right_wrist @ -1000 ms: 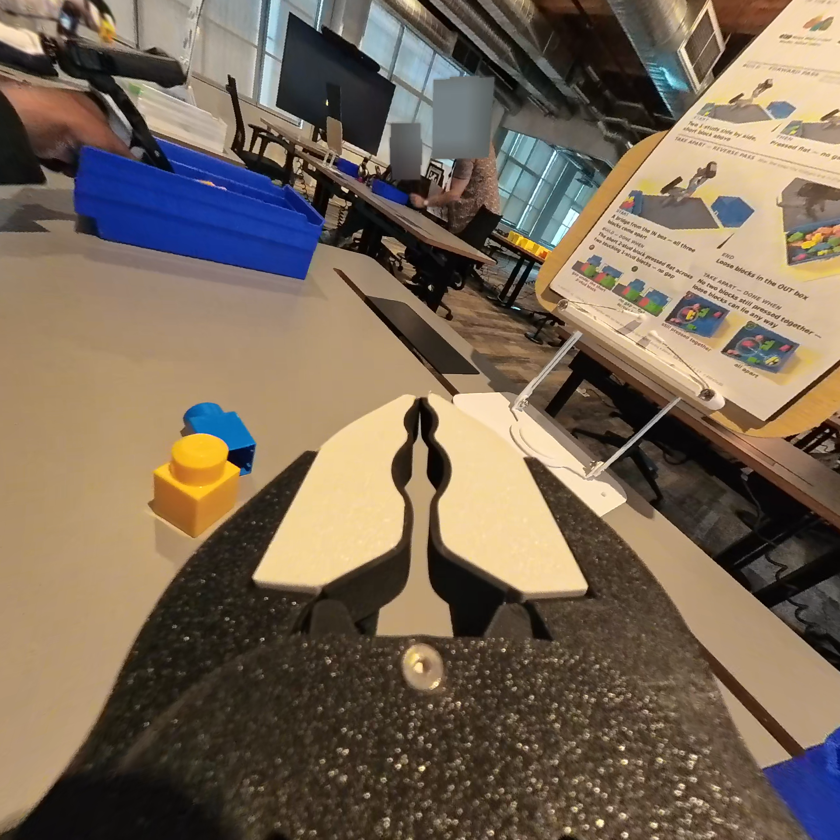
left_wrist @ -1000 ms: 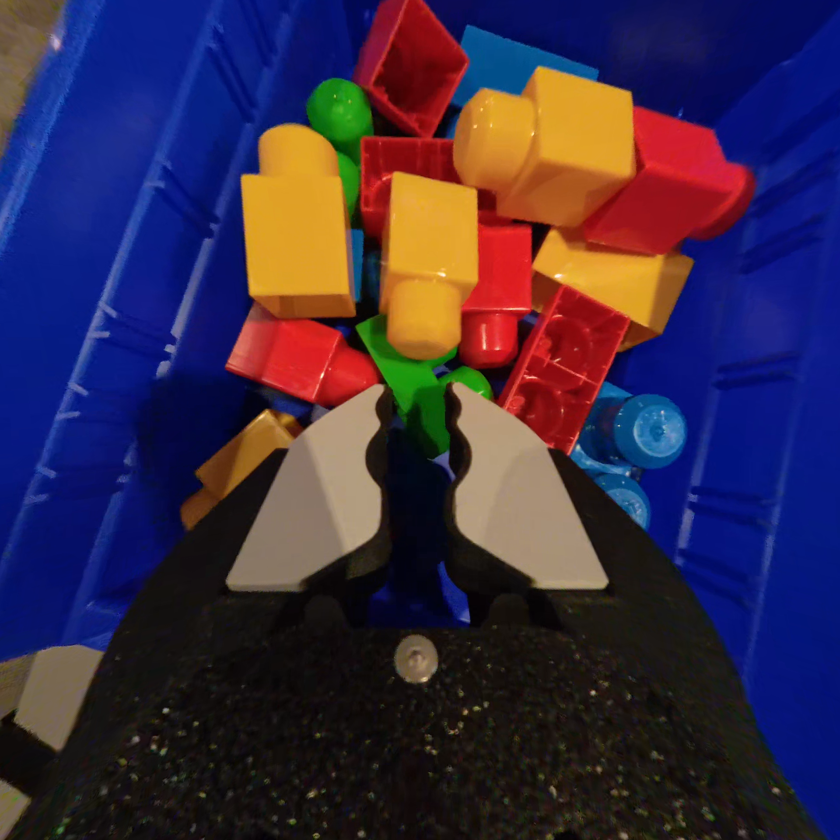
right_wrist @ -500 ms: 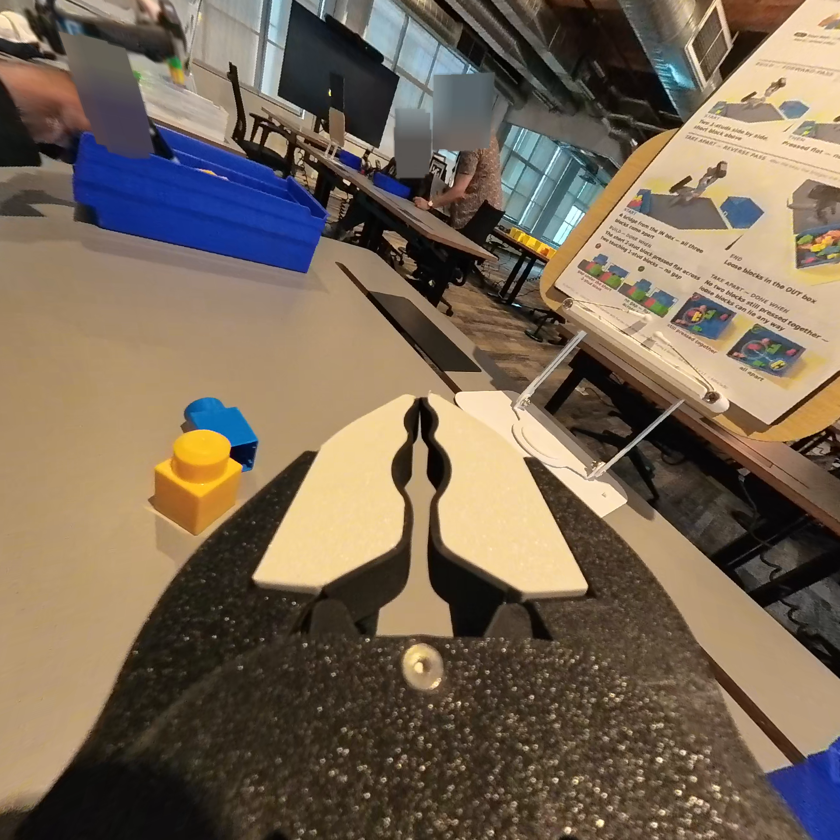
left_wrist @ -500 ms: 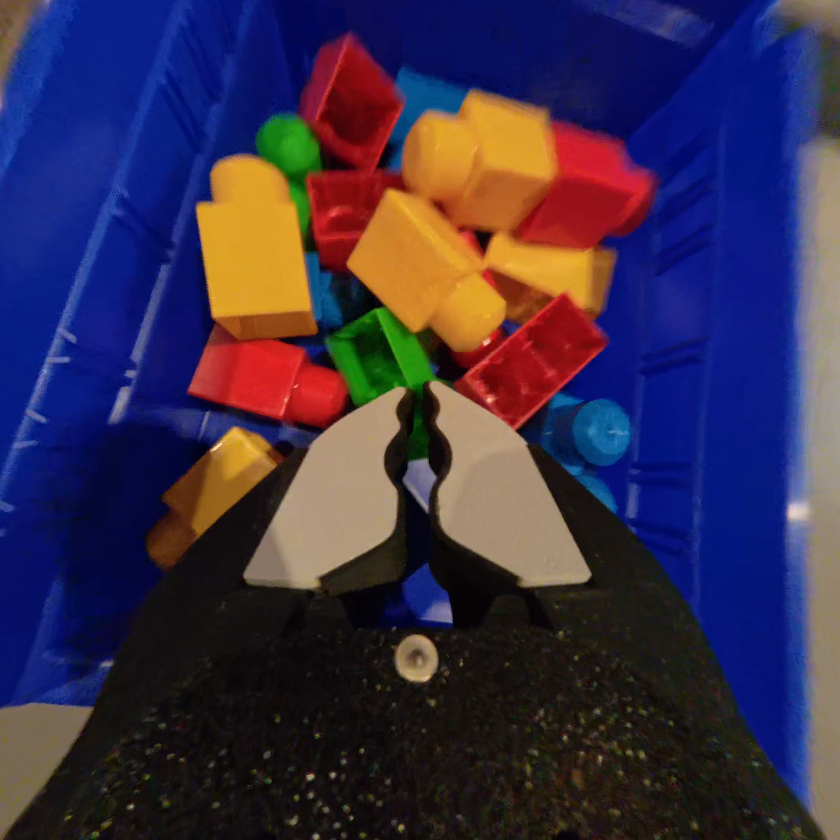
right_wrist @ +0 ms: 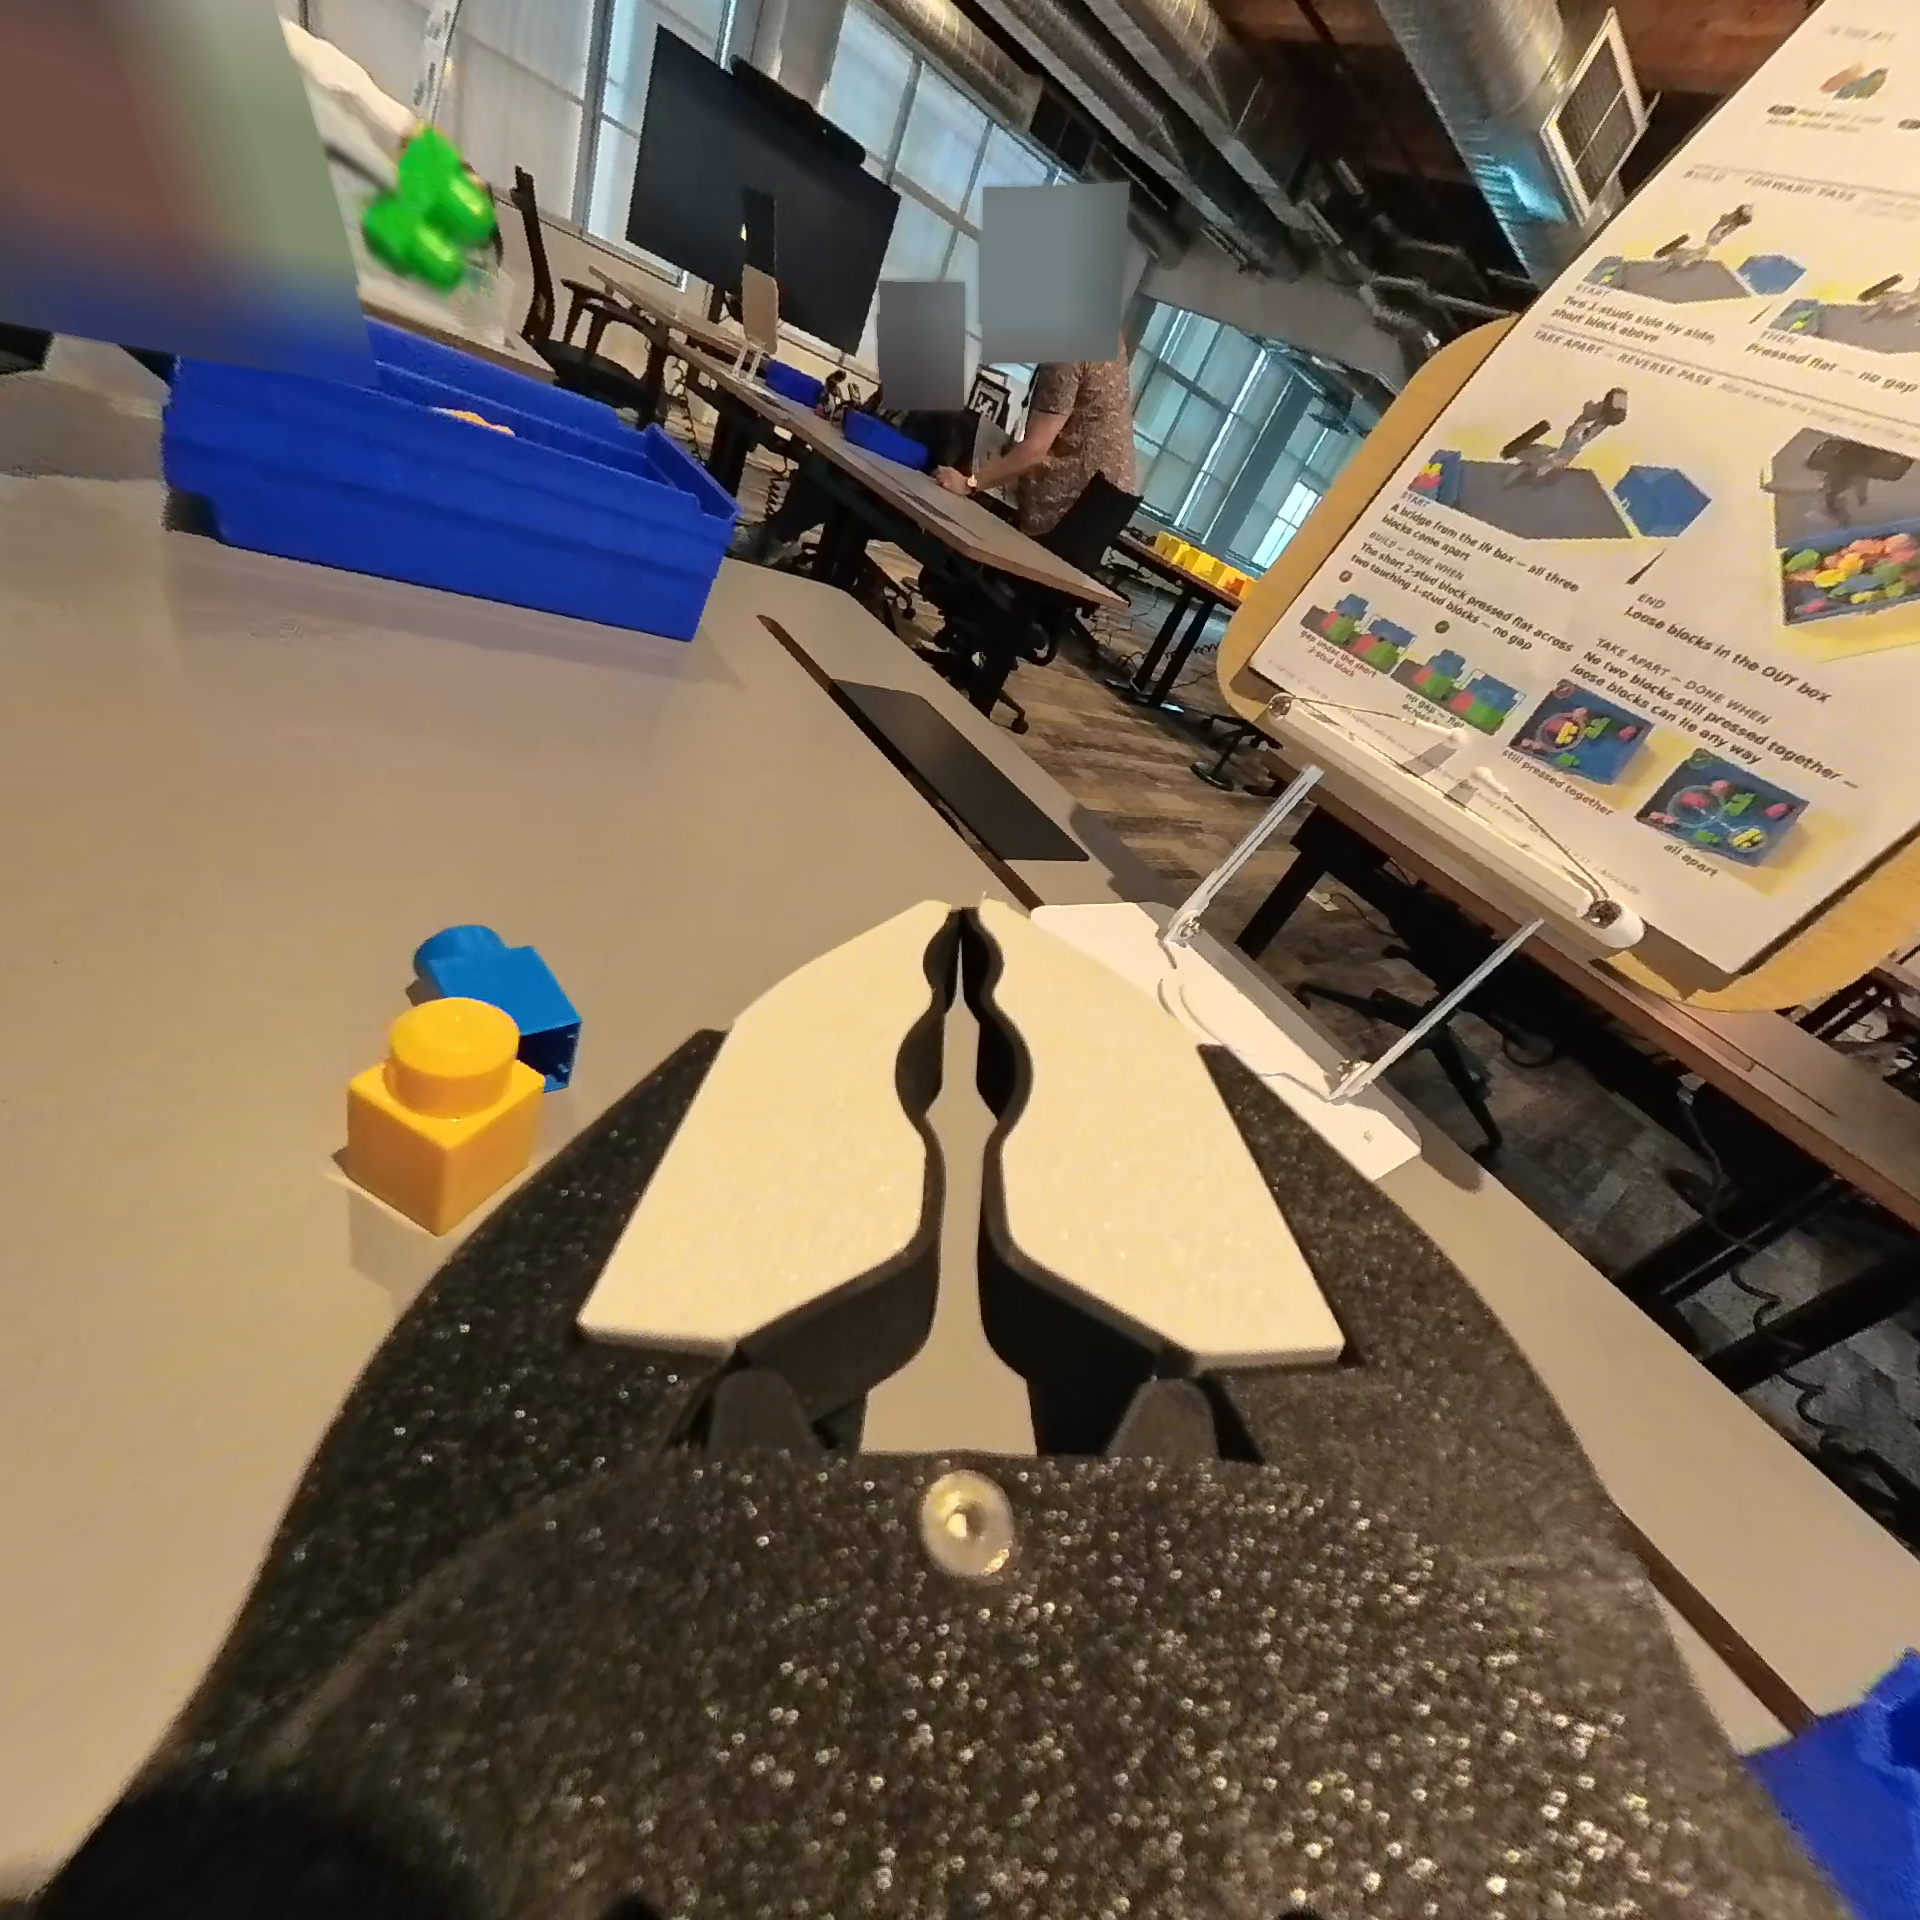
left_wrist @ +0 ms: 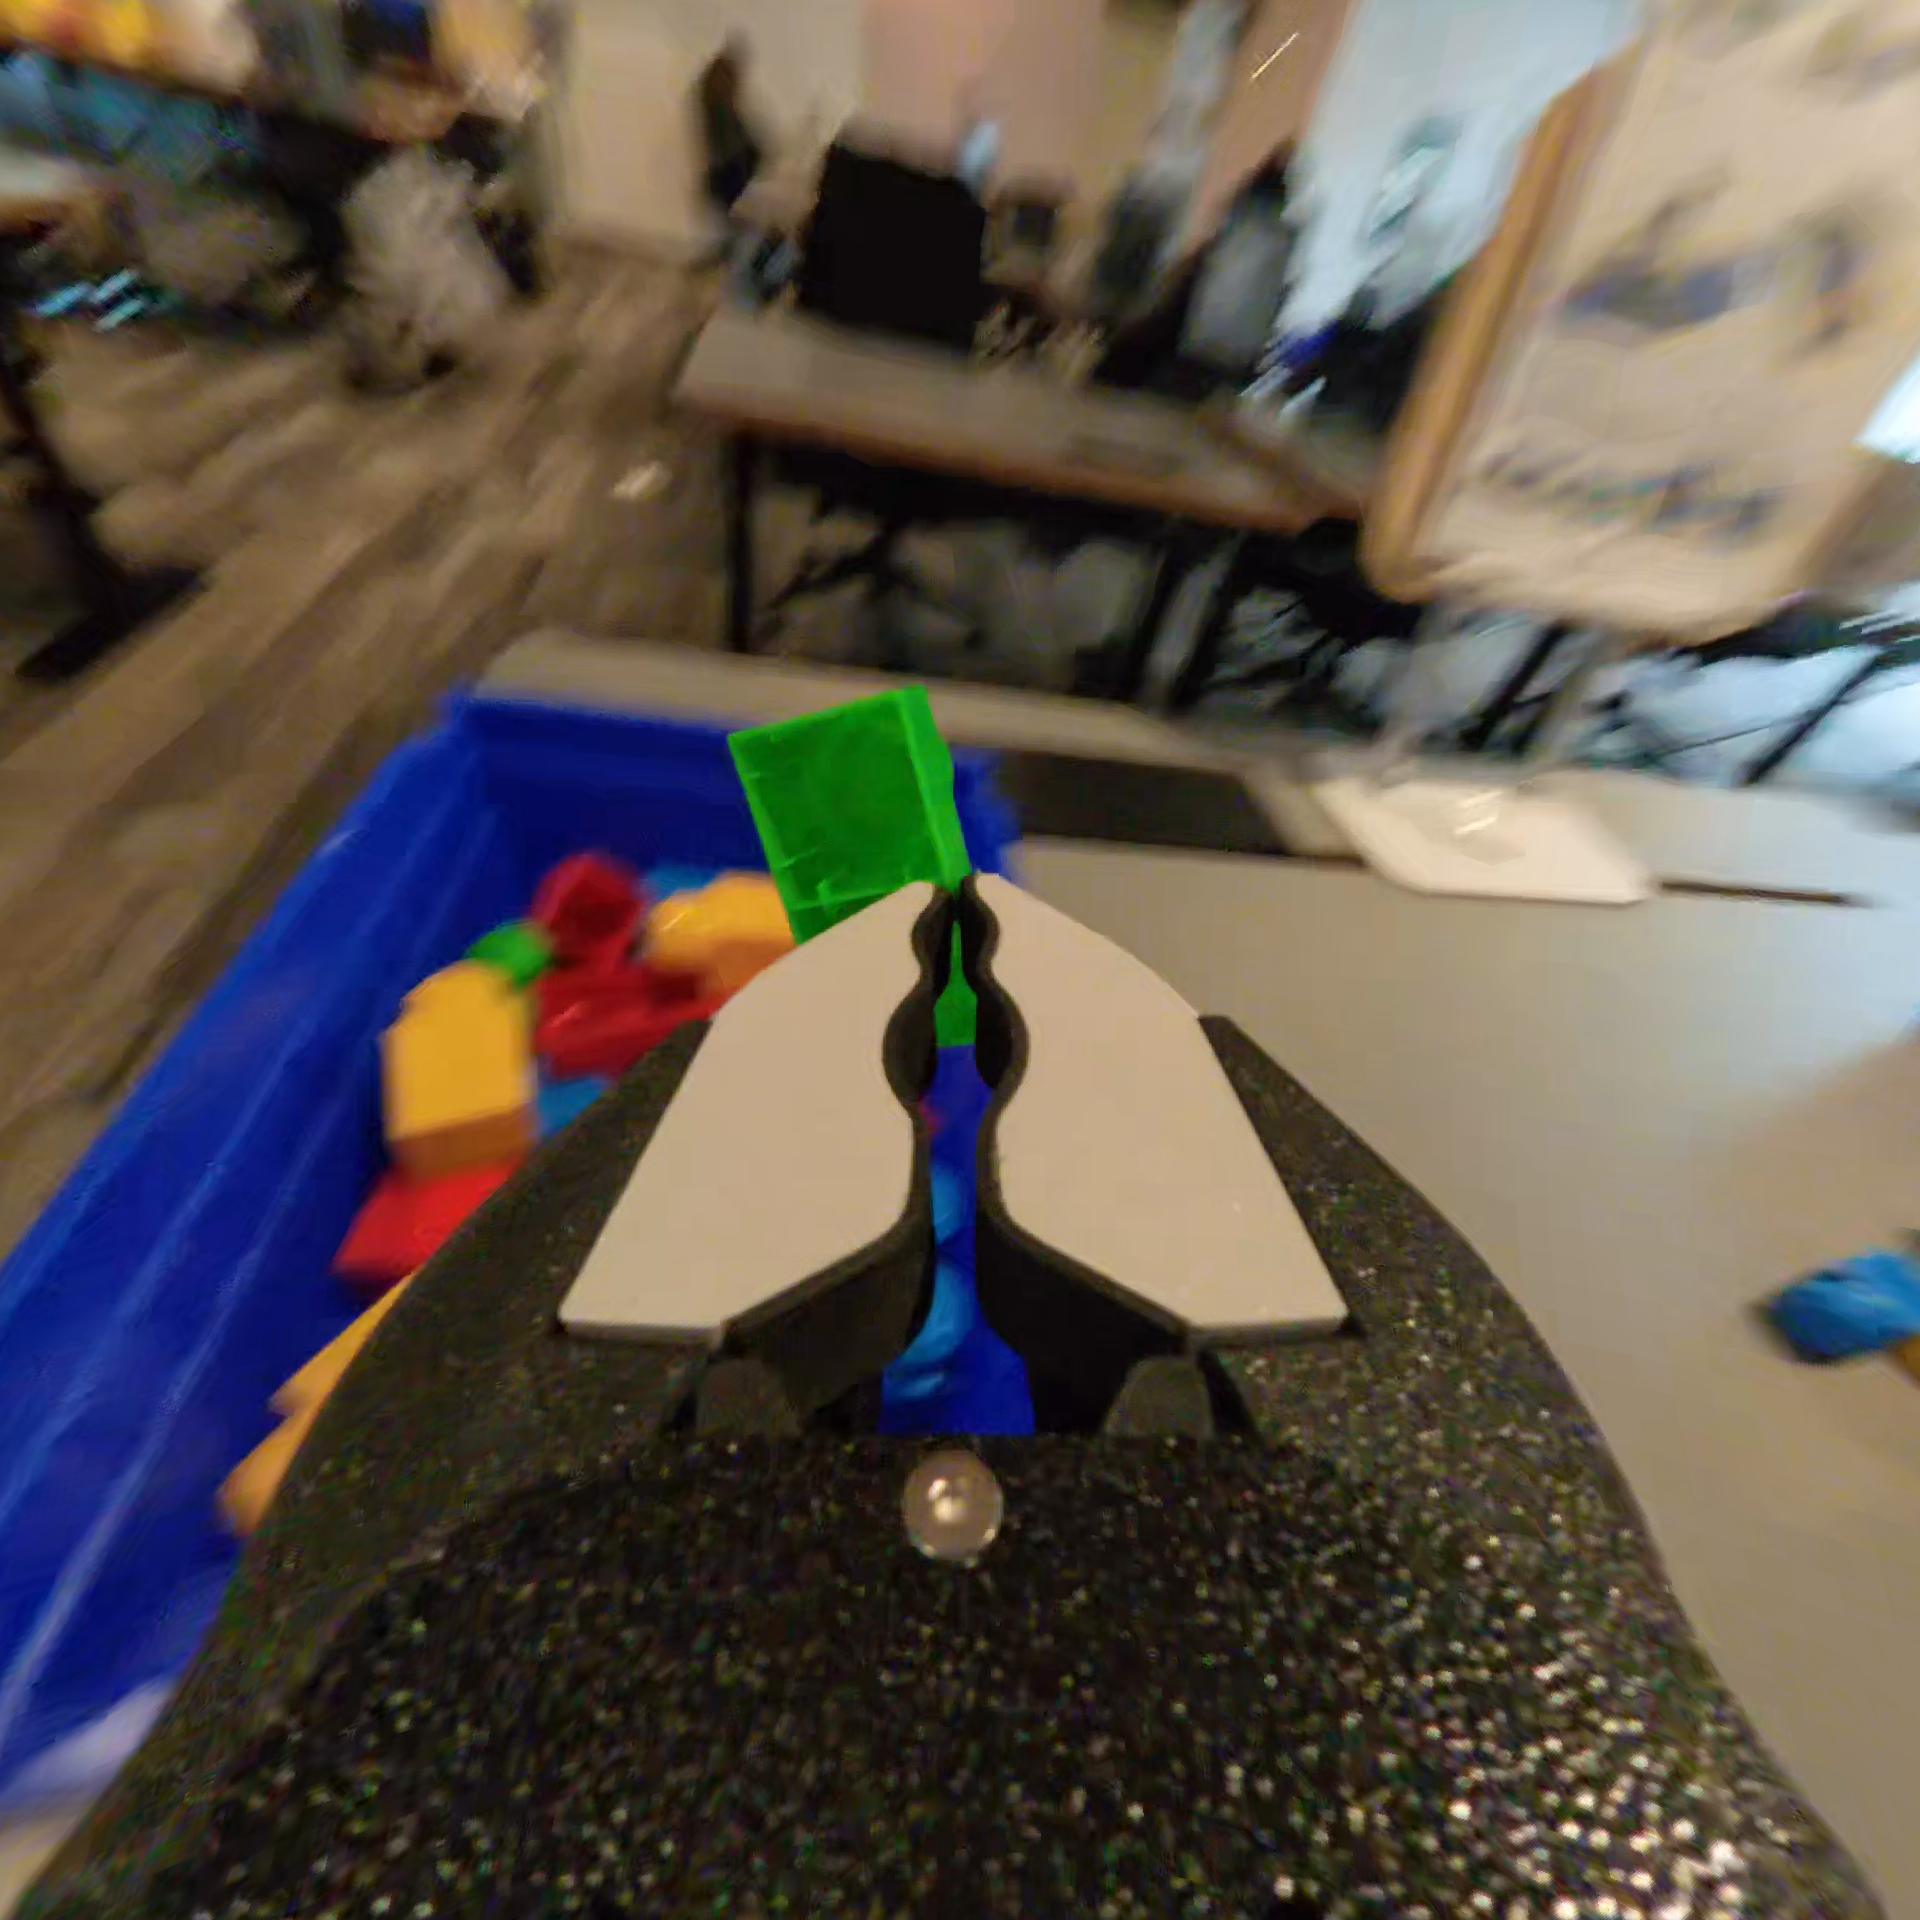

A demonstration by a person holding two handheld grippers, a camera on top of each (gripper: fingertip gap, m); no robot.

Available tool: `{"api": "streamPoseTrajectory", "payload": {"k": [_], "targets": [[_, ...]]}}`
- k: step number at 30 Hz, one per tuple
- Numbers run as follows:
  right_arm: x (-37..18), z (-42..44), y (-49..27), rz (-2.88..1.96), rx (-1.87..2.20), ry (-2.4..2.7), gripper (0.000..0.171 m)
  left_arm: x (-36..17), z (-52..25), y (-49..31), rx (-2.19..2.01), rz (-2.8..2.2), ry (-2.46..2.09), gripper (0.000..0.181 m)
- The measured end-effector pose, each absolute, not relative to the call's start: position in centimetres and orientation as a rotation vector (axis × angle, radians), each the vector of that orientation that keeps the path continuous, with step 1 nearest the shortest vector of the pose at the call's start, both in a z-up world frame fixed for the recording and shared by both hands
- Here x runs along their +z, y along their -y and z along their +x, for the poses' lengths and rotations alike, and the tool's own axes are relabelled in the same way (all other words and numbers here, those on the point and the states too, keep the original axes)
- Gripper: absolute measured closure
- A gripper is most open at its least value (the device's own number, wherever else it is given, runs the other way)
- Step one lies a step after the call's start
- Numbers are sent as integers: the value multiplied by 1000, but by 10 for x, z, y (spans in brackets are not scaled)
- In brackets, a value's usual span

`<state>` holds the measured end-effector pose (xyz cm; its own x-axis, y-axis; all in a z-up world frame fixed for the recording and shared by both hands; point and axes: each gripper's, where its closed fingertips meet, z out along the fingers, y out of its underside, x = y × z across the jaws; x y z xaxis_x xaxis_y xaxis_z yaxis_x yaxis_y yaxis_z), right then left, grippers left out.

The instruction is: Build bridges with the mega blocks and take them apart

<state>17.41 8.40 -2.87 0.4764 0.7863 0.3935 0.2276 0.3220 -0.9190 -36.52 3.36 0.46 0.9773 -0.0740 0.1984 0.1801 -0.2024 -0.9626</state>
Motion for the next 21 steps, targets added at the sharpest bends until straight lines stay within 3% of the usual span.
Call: {"api": "streamPoseTrajectory", "payload": {"k": [3, 7, 14, 21], "targets": [[-31, 171, -84, -1231, 489, 1054, 171, 49, -286, -34, -472, -1571, -150, 180], [-31, 164, -78, -1231, 553, 1066, 171, 64, -152, -44, -843, -1444, -452, 180], [-34, 151, -60, -1341, 955, 1032, 150, 10, 63, -48, -1362, -1477, -680, 180], [-53, 147, -55, -1508, 1301, 997, 126, -34, 134, -49, -1308, -1574, -703, 180]]}}
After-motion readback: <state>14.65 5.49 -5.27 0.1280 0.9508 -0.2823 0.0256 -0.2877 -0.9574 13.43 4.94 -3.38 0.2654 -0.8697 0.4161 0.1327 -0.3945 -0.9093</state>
